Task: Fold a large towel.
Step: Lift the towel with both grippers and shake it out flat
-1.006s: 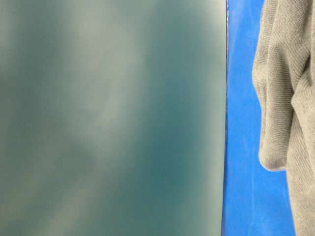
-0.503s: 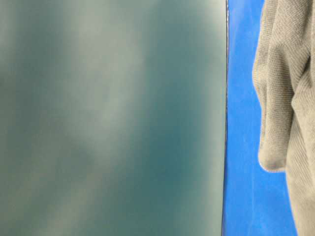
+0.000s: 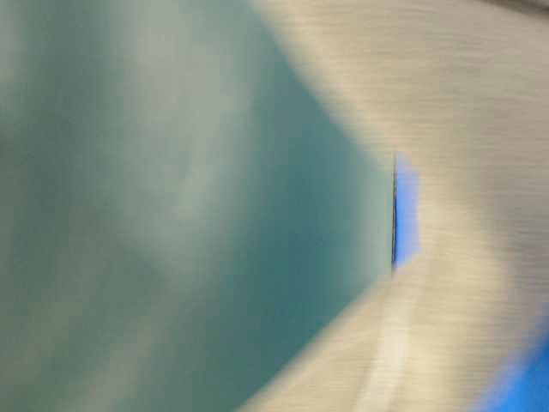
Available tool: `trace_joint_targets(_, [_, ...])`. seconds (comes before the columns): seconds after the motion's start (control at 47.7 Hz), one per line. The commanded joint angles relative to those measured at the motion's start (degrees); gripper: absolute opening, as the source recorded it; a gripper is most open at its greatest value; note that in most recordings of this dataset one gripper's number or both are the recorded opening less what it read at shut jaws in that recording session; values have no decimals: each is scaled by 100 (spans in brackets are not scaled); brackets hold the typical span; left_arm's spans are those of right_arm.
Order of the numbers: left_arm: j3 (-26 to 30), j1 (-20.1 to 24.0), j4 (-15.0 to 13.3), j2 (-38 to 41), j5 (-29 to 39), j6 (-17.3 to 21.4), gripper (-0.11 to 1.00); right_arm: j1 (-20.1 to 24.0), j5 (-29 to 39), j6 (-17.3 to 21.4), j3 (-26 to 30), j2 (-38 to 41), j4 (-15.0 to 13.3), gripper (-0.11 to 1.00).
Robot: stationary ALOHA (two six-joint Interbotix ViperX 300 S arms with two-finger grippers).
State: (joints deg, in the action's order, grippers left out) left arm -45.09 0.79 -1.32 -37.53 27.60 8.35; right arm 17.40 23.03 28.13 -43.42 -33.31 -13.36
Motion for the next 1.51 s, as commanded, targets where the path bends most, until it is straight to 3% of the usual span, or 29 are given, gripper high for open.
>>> trace_joint_targets(0.0, [360,114,9,-404,-44,-9,2,-123,387,53,290,-431,-431,3])
trace_joint_targets(0.105, [598,404,18,-598,-105,70,2,-580,923,114,492,-738,-747,3])
trace_joint_targets(0.231, [826,949,18,-571,-105,457,2,-1441,1485,229,809,-958,-1028,3])
trace_joint_targets(0.503, [1670,2461,35,-97,-229,466,2,-3393,2382,237,1731,-923,-2109,3])
trace_joint_targets(0.587, [2021,2777,35,149,-281,466,2,-3744,2505,229,1942,-853,-2487,3])
trace_joint_targets(0.692, [2461,2874,35,316,-176,466,2,-4008,2593,220,2188,-800,-2812,3])
trace_joint_targets(0.839, [2927,2663,0,229,633,431,2,-3938,2830,193,2496,-905,-2742,3])
trace_joint_targets(0.985, [3067,2241,-9,-9,1433,272,2,-3533,3278,132,2575,-1143,-2224,3])
trace_joint_targets(1.216, [3190,1239,-53,-299,2057,149,2,-2065,3454,-176,2760,-1415,-1011,3])
trace_joint_targets(1.342, [3542,448,-53,-237,2558,105,2,-1336,3357,-149,2839,-1424,-721,3])
trace_joint_targets(1.488, [4008,-316,-53,-70,2742,-114,2,-598,2821,-88,2839,-1354,-606,3])
